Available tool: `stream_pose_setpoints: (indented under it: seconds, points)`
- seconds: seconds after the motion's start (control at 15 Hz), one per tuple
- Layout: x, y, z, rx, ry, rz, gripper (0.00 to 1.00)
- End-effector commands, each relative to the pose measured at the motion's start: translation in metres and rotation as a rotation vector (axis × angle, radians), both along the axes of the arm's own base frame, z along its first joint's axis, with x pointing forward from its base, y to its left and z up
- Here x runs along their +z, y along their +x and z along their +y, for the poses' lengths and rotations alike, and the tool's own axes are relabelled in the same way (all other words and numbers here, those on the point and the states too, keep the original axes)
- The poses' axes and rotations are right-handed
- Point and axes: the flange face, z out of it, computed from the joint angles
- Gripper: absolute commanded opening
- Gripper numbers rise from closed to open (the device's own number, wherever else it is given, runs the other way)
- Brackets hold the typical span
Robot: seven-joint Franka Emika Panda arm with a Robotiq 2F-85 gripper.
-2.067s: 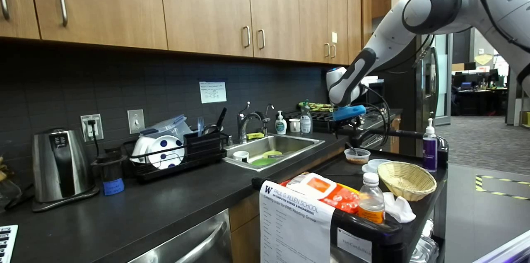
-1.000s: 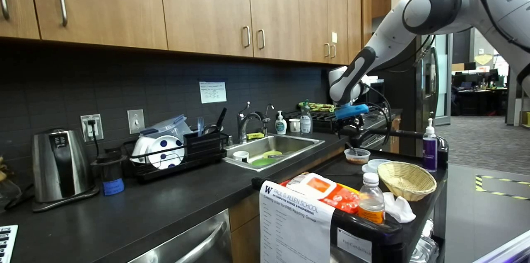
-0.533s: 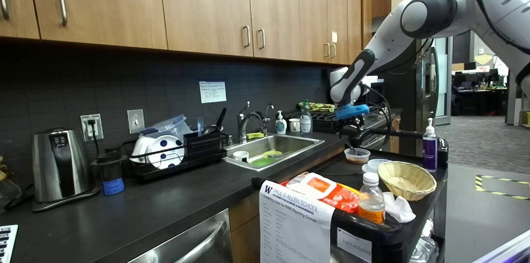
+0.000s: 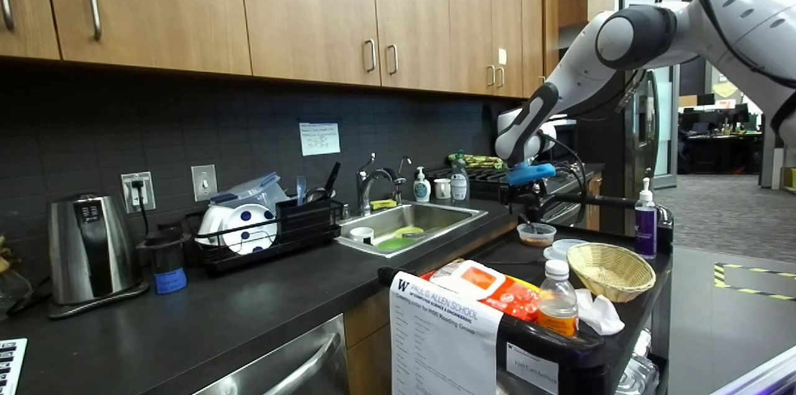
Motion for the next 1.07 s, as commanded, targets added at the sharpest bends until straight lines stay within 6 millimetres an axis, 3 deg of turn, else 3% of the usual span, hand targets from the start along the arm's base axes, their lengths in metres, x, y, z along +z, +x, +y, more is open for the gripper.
stream_pose_setpoints:
  seconds: [0.0, 0.4, 0.8, 0.93, 1.0]
  points:
    - [-0.01, 0.007, -0.008, 0.026, 0.021, 0.012, 1.0]
    - [-0.021, 0.016, -0.013, 0.048, 0.03, 0.014, 0.97]
    - [-0.026, 0.022, -0.016, 0.055, 0.034, 0.012, 0.68]
    - [-0.026, 0.024, -0.016, 0.056, 0.033, 0.011, 0.52]
    - [-0.027, 0.024, -0.017, 0.057, 0.033, 0.009, 0.37]
